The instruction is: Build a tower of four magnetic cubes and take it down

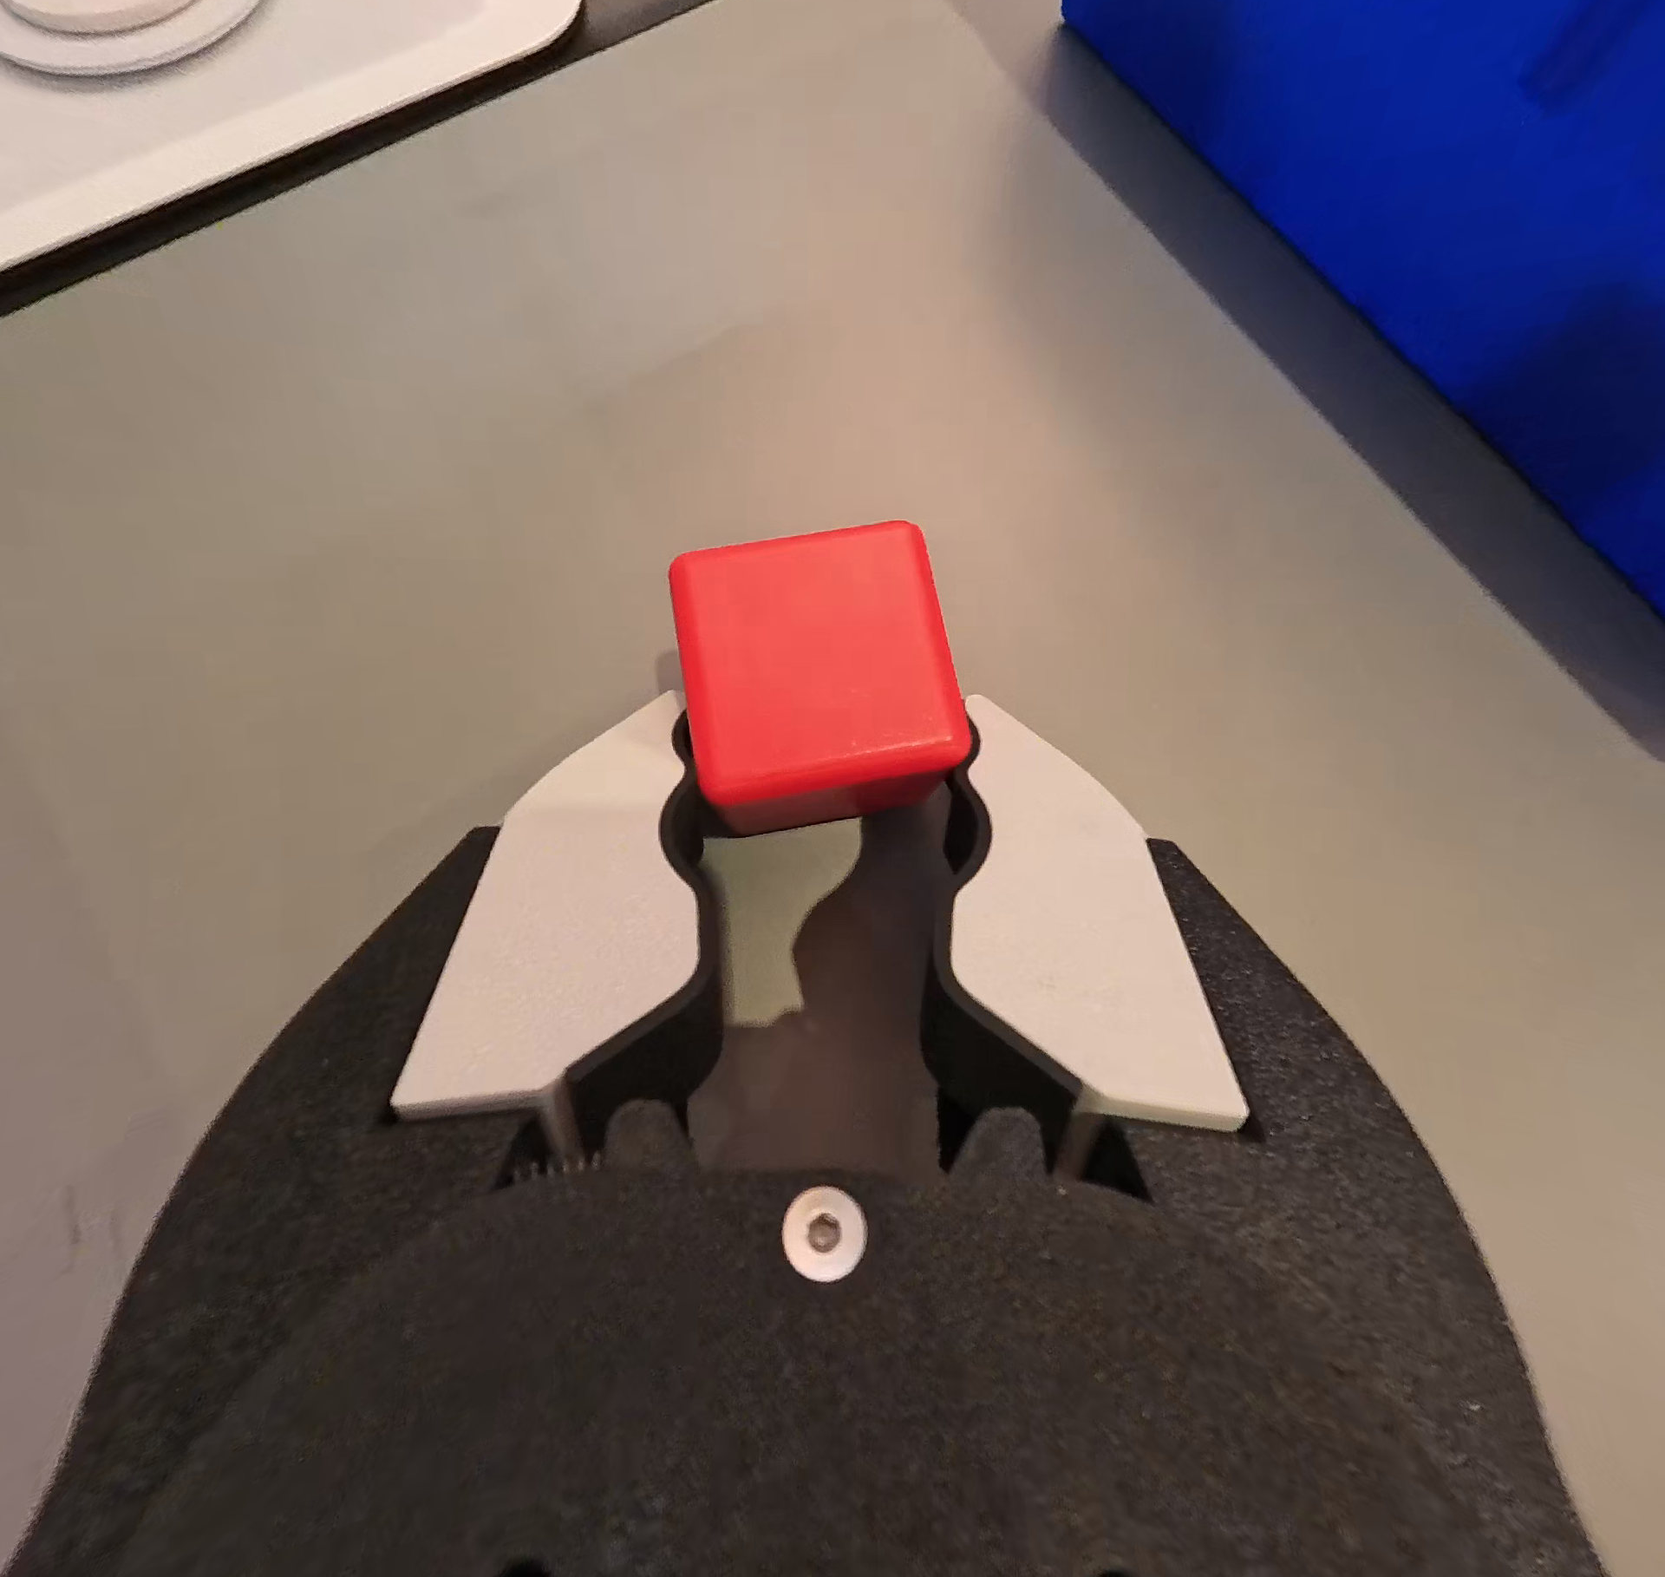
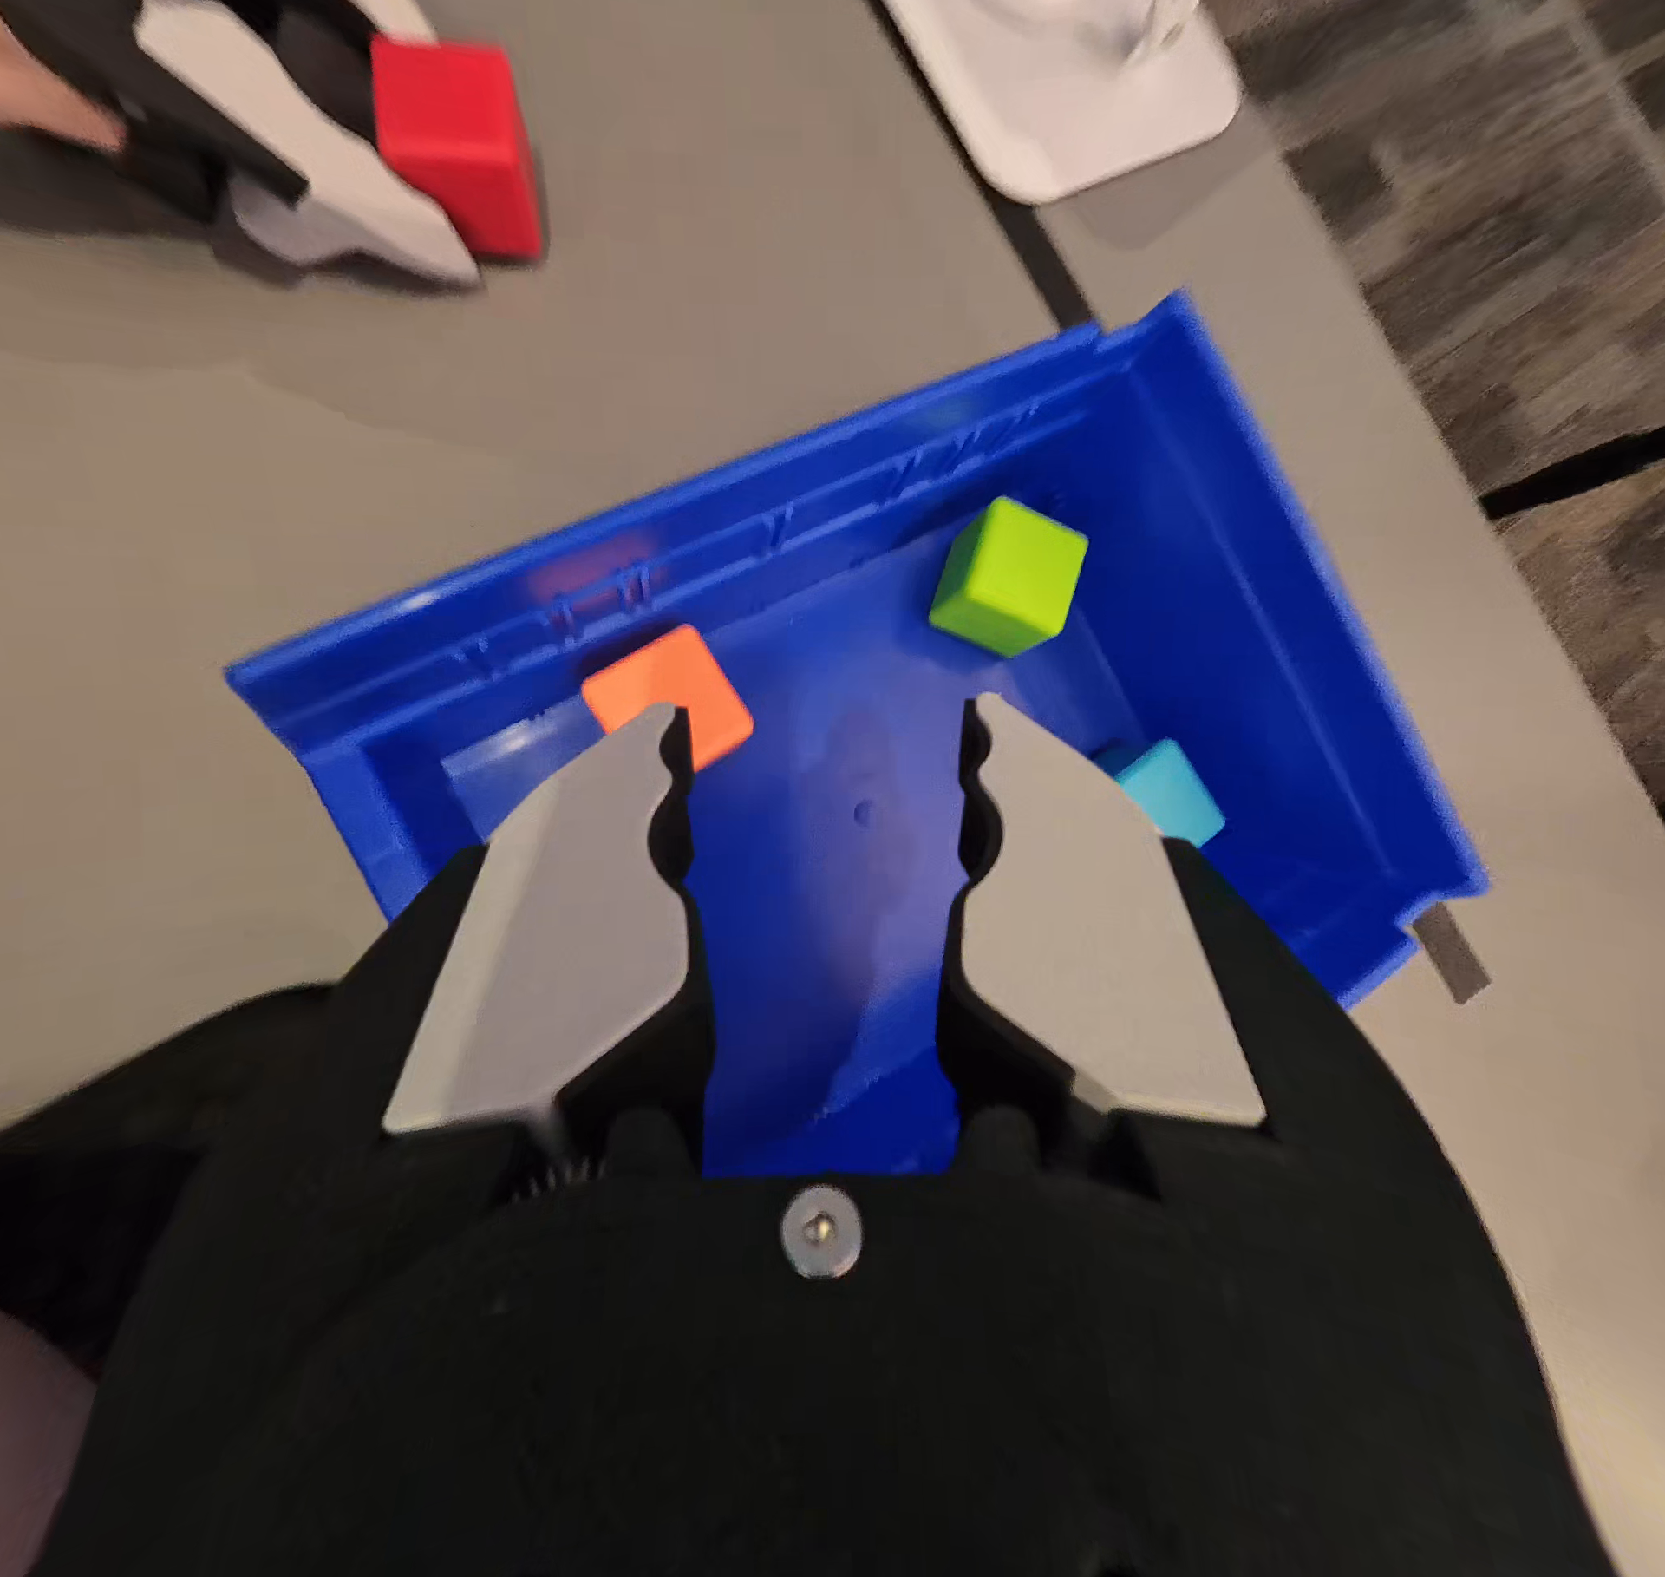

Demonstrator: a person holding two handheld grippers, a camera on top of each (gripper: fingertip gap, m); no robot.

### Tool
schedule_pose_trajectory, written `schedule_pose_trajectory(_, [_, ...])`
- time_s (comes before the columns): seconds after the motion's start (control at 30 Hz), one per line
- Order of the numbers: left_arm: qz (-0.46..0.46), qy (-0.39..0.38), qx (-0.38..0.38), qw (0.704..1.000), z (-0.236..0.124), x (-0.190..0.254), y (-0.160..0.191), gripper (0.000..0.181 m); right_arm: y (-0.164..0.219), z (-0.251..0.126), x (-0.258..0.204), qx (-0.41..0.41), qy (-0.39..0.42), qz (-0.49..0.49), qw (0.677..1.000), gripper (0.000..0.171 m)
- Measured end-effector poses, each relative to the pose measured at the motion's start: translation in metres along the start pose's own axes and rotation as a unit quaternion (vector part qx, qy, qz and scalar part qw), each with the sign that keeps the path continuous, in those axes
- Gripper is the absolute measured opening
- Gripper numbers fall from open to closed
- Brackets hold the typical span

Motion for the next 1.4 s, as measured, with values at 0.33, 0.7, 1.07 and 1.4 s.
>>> schedule_pose_trajectory(0.33, [0.041,0.037,0.087,0.995,-0.057,-0.001,-0.035,0.051,-0.062,-0.02,0.003,0.256,-0.128,0.13,0.949,0.057])
schedule_pose_trajectory(0.7, [0.148,0.127,0.271,0.942,-0.115,0.007,-0.057,0.051,-0.118,0.052,-0.032,0.209,-0.391,0.304,0.843,0.058])
schedule_pose_trajectory(1.07, [0.251,0.073,0.273,0.926,-0.119,0.02,-0.051,0.051,-0.143,0.09,-0.08,0.098,-0.431,0.288,0.849,0.049])
schedule_pose_trajectory(1.4, [0.222,0.098,0.252,0.937,-0.124,0.019,-0.053,0.077,-0.091,0.037,-0.038,0.02,-0.22,0.229,0.948,0.05])
Point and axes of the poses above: each gripper's, where its closed fingertips meet, z out along the fingers, y out of its underside, x = y × z across the jaws, the point moved 8 cm from there along -z, back along the fingers, and after that the axes turned 8 degrees about -y, right-handed, at the moved point
